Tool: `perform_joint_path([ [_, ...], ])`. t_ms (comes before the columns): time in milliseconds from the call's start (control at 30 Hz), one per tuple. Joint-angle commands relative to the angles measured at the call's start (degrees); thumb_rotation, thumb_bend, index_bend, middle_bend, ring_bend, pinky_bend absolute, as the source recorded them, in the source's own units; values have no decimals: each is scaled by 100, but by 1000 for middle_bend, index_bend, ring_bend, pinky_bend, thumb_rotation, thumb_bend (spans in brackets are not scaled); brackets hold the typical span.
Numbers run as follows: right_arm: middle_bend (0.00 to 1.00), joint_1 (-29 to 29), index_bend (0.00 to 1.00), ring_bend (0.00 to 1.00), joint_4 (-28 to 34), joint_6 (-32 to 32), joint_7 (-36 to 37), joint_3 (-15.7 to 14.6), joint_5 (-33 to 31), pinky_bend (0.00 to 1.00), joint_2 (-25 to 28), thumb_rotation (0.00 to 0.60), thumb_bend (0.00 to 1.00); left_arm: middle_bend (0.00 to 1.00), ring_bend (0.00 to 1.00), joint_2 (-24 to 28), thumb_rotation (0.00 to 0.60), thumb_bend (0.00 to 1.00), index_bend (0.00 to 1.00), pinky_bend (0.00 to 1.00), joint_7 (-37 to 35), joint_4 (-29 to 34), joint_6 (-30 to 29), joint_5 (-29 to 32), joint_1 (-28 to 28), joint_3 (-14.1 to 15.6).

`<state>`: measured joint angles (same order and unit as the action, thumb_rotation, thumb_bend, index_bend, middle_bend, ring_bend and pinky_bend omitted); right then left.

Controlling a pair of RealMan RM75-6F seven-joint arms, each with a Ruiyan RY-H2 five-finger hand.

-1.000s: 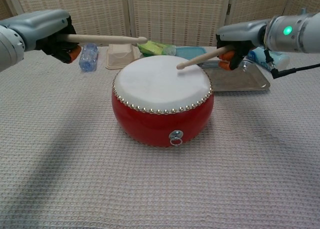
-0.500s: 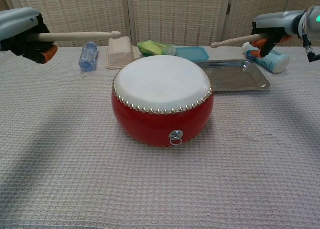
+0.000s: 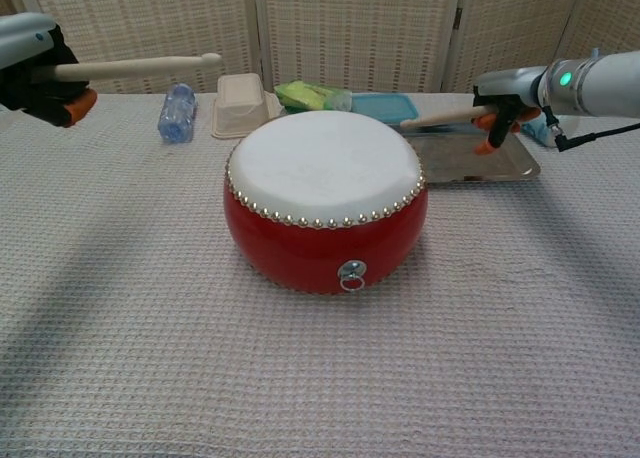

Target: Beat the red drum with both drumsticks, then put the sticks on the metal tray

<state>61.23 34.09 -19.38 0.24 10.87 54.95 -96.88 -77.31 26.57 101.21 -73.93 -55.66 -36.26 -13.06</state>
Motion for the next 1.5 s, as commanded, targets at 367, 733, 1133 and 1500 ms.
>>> perform_joint_path([
  [367, 529, 382, 542, 415, -1425, 796, 488, 294, 350, 676, -827, 600, 191, 1000, 1000, 94, 600, 647, 1000, 1000, -101, -65, 76, 66, 65, -87],
  [733, 420, 384, 378, 297, -1785, 971, 711, 381, 672, 591, -962, 600, 191, 1000, 1000, 91, 600, 648, 1000, 1000, -126, -105, 106, 27, 83, -110],
  [1133, 385, 242, 283, 261, -1400, 907, 934, 451, 982, 547, -652, 600, 192, 1000, 1000, 71, 600, 647, 1000, 1000, -101, -63, 67, -87, 103, -107],
  [1500, 386, -533, 311, 262, 1851, -662, 1445, 607, 1605, 484, 1327, 600, 190, 1000, 1000, 120, 600, 647, 1000, 1000, -119, 141, 73, -334, 100, -86],
])
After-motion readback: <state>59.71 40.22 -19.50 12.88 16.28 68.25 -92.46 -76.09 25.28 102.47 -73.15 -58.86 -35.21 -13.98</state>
